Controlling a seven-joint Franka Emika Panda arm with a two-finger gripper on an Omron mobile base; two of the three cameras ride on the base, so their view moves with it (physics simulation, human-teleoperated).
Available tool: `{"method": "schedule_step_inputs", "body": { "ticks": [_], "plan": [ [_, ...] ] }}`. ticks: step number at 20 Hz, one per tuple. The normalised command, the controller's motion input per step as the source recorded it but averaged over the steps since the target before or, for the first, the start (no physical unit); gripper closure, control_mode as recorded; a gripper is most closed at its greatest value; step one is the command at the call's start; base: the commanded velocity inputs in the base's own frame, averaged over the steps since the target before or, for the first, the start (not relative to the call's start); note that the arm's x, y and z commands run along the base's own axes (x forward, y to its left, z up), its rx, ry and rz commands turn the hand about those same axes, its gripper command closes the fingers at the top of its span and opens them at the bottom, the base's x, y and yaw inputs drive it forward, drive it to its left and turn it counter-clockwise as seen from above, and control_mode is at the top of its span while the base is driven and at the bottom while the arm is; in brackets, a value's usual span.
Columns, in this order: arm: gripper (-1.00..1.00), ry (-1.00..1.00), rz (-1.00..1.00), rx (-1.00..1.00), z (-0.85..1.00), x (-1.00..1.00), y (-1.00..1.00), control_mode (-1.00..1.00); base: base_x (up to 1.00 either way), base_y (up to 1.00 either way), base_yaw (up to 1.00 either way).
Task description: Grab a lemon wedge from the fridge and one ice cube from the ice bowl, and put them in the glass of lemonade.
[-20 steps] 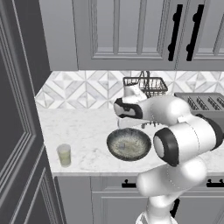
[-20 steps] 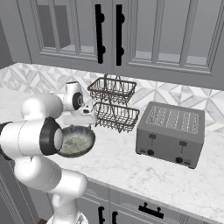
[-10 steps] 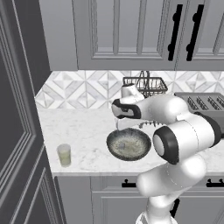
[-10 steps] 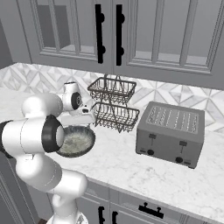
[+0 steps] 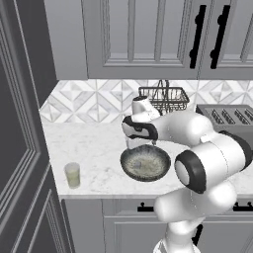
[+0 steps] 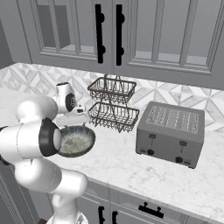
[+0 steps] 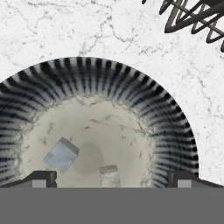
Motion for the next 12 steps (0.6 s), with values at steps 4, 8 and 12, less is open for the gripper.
{"method": "schedule_step_inputs", "body": {
  "ticks": [4, 8, 12],
  "plan": [
    [-1.00, -0.18, 0.05, 0.04, -0.19, -0.11, 0.00, -1.00, 0.00, 0.00, 0.00],
    [-1.00, -0.06, 0.02, 0.02, 0.00, -0.04, 0.00, -1.00, 0.00, 0.00, 0.00],
    [-1.00, 0.00, 0.00, 0.00, -0.17, -0.18, 0.00, -1.00, 0.00, 0.00, 0.00]
  ]
}}
